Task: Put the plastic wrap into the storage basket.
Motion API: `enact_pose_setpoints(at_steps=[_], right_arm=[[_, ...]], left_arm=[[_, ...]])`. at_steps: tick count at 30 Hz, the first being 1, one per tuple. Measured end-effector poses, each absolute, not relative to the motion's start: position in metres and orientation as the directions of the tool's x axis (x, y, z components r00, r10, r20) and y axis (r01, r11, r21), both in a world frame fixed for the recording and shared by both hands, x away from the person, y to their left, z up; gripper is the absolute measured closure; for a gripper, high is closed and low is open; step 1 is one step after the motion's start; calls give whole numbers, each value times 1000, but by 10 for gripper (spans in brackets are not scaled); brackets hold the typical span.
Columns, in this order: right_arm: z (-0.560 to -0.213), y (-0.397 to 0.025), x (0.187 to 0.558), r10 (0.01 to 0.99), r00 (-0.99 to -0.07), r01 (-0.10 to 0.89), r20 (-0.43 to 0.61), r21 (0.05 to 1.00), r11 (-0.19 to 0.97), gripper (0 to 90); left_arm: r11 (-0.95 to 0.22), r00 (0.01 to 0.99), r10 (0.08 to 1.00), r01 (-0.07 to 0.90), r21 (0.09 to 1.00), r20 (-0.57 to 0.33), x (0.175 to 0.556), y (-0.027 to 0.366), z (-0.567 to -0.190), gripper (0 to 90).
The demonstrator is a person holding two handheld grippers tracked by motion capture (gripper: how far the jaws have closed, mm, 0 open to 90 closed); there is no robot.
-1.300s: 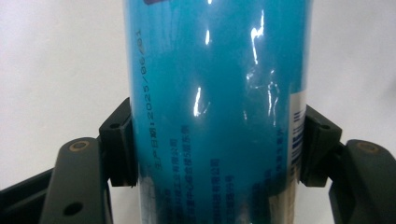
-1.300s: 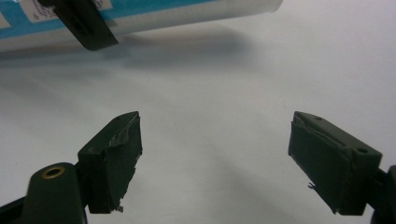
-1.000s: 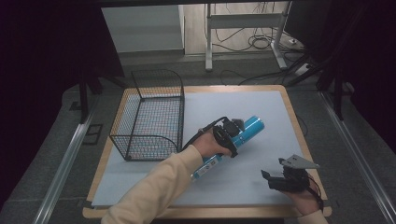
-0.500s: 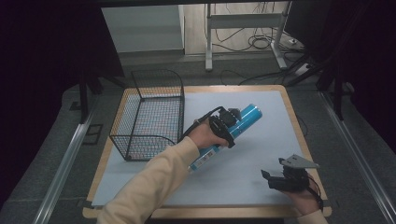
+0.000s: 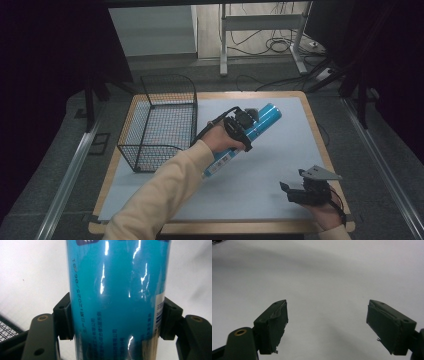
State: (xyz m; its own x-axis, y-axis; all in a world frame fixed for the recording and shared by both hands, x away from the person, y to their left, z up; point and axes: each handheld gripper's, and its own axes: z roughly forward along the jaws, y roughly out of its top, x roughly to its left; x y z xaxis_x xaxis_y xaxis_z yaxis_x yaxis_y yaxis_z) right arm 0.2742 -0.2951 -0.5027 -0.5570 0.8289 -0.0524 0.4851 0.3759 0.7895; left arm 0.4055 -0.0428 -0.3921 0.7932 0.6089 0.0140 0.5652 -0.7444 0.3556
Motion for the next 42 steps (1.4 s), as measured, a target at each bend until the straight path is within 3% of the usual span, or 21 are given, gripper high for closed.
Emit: enact_pose_setpoints(at_steps=[25, 42], right_arm=[[-503, -296, 274, 827, -560, 482, -56, 790, 379, 178], [-503, -296, 274, 827, -561, 492, -44, 786, 375, 178]], left_arm=[[-714, 769, 638, 575, 399, 33, 422, -34, -366, 316], [-704, 744, 661, 570, 424, 96, 435, -18, -328, 316]])
